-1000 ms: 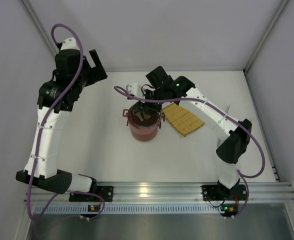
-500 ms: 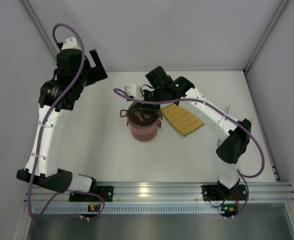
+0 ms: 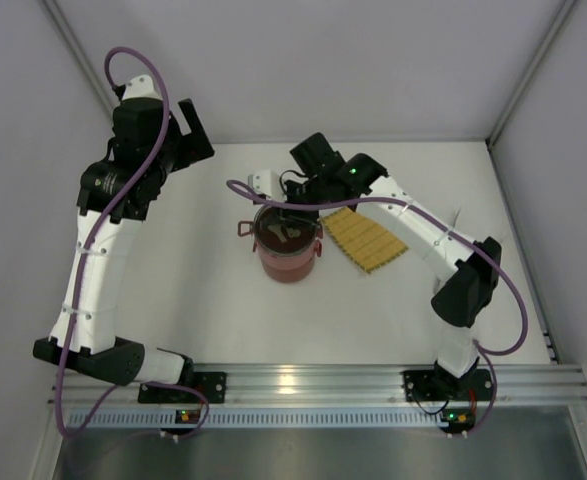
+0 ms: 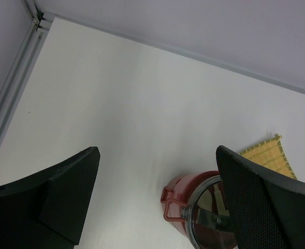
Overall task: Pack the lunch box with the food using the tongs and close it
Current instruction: Close the box lid on the packing box.
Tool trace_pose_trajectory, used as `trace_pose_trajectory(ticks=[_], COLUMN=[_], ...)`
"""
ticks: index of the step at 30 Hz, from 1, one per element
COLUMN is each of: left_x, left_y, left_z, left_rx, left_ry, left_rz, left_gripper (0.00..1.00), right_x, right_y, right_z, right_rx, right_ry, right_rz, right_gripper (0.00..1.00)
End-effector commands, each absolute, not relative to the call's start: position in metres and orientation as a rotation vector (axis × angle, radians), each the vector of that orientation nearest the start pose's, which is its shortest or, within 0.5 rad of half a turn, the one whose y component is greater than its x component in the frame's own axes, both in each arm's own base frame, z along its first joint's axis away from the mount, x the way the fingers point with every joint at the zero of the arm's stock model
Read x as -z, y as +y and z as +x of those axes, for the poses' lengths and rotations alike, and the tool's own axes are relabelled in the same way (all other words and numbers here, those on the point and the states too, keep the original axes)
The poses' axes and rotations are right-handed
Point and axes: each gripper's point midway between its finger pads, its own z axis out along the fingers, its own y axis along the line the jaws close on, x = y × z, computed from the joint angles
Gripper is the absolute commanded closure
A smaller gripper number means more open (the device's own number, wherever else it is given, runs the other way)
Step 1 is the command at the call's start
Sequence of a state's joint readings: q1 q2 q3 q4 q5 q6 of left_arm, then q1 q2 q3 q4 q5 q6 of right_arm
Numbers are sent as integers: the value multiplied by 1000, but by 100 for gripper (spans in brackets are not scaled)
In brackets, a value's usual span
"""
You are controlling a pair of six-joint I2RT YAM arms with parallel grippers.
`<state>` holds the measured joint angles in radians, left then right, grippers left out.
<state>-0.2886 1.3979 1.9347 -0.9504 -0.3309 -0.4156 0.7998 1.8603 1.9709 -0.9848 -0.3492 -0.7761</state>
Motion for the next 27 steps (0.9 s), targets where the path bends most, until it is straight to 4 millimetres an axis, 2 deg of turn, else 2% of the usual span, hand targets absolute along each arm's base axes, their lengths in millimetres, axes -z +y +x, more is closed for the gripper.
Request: trace_pose_trajectory(ticks=[1, 18, 27], left_x=[-426, -427, -426], left_y=[-59, -59, -60], left_z=[361, 360, 361], left_rx=[121, 123, 128], left_ry=[1896, 1891, 1895], left_rz=[-336, -337, -333], left_gripper=[1, 1, 1], right_x=[-252, -240, -248], right_y=[369, 375, 376], right_z=[310, 314, 326], right_rx=[-469, -491, -485], right_ry=[1522, 1579, 1601], right_rz=[-1805, -1773, -1675], right_gripper=[100, 100, 100])
